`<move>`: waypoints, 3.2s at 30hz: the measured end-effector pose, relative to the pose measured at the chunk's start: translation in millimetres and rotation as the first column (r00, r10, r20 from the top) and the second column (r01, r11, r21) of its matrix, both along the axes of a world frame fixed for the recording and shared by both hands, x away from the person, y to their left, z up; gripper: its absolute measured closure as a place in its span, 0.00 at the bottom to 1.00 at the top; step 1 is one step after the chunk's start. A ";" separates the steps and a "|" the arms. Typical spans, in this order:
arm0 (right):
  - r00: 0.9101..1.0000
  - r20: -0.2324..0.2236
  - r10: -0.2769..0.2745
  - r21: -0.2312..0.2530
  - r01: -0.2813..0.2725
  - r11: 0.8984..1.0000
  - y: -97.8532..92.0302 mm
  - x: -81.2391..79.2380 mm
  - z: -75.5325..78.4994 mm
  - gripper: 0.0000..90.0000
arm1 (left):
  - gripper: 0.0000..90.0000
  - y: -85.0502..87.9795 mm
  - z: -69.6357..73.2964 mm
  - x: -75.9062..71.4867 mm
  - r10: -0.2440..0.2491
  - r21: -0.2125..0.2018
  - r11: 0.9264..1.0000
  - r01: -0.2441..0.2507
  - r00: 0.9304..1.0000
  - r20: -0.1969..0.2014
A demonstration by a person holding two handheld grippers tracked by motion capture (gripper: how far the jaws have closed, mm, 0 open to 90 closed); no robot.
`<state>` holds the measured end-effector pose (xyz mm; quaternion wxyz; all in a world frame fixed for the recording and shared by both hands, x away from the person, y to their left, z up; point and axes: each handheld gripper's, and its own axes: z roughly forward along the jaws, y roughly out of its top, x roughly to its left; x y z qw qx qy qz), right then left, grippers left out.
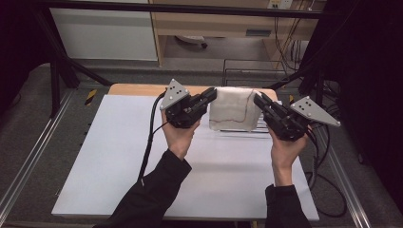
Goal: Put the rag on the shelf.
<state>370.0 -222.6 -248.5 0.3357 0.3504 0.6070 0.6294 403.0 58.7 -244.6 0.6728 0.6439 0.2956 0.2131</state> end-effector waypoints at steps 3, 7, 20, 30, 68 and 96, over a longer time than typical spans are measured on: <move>1.000 0.006 -0.007 0.001 0.007 1.000 -1.6 1.6 4.0 0.91 | 0.94 -2.8 3.3 2.4 0.003 -0.002 1.000 -0.003 1.000 0.007; 1.000 0.015 -0.016 0.006 0.016 1.000 -3.7 4.0 9.1 0.91 | 0.94 -6.1 9.4 6.0 0.008 0.001 1.000 -0.008 1.000 0.016; 0.998 0.034 -0.045 0.011 0.044 0.999 -9.0 13.8 27.4 0.91 | 0.94 -16.4 26.2 18.4 0.018 -0.016 1.000 -0.018 0.999 0.038; 0.997 0.050 -0.061 0.006 0.061 0.998 -12.7 21.6 40.3 0.91 | 0.94 -22.4 35.6 28.5 0.021 -0.033 0.999 -0.020 0.999 0.037; 0.990 0.063 -0.125 0.026 0.124 0.992 -32.0 62.1 80.8 0.91 | 0.94 -53.2 81.7 68.7 0.059 0.012 0.998 -0.060 0.995 0.080; 0.991 0.028 -0.134 0.039 0.133 0.990 -35.8 109.4 84.7 0.91 | 0.94 -63.5 90.4 114.4 0.101 0.058 0.993 -0.104 0.993 0.054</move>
